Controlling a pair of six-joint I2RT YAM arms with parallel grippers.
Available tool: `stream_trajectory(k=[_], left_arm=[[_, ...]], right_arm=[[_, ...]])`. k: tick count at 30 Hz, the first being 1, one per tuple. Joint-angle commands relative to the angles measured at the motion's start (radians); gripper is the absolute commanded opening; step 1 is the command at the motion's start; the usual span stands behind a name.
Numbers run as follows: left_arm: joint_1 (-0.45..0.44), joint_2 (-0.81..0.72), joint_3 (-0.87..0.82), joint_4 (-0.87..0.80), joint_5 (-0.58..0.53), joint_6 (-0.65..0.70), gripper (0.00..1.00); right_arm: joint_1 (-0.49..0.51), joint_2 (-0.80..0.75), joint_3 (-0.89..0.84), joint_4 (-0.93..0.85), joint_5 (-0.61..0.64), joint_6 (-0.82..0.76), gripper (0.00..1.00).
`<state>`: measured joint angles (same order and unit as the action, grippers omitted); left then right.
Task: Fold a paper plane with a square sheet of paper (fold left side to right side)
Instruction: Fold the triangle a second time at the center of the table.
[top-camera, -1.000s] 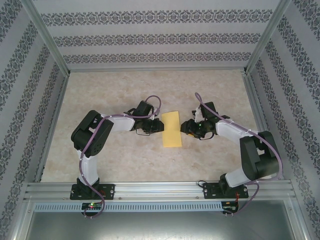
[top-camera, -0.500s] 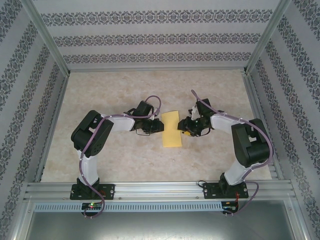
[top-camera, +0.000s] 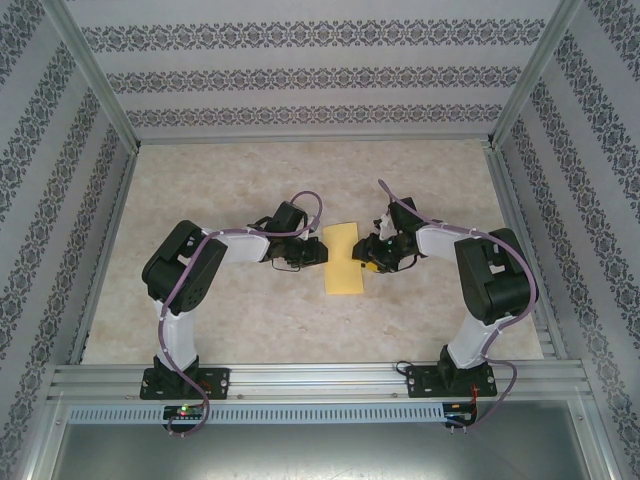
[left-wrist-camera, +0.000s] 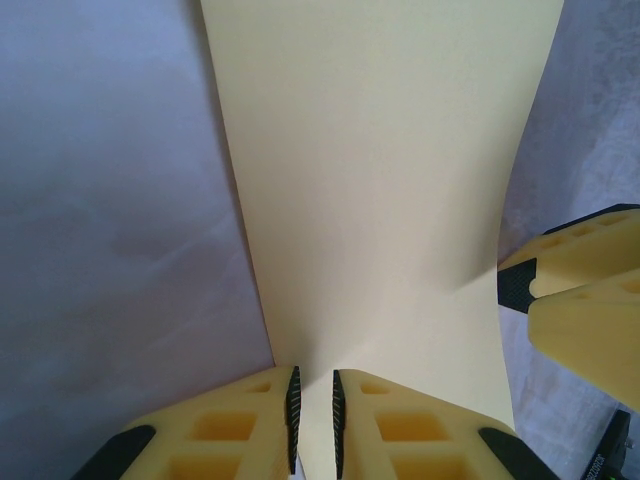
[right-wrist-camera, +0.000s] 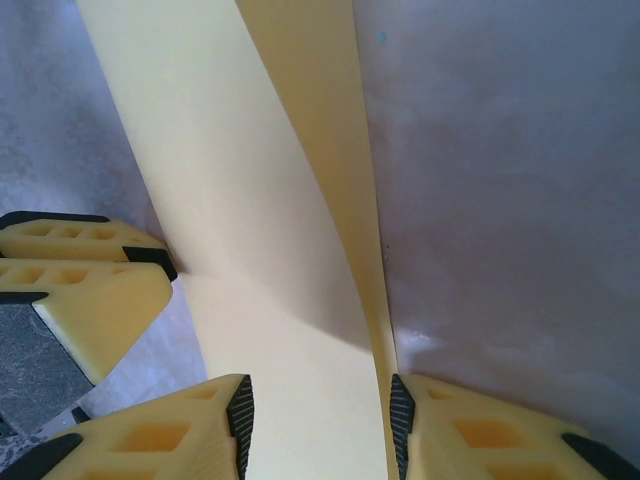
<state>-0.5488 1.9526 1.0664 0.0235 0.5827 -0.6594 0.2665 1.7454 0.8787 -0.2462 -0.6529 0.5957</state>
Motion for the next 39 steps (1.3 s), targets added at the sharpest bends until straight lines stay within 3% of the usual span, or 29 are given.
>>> stream_trajectory(k=[1, 22, 39], left_arm=[[-0.007, 0.013, -0.012, -0.01, -0.008, 0.012, 0.21], [-0.008, 0.011, -0.012, -0.008, -0.004, 0.014, 0.2], [-0.008, 0.013, -0.004, -0.014, -0.006, 0.015, 0.2]], right_arm=[[0.011, -0.007, 0.026, -0.004, 0.02, -0.011, 0.45], [-0.01, 0.136, 0.172, 0.059, 0.04, -0.112, 0.47], [-0.027, 0.14, 0.181, 0.059, 0.051, -0.128, 0.5]])
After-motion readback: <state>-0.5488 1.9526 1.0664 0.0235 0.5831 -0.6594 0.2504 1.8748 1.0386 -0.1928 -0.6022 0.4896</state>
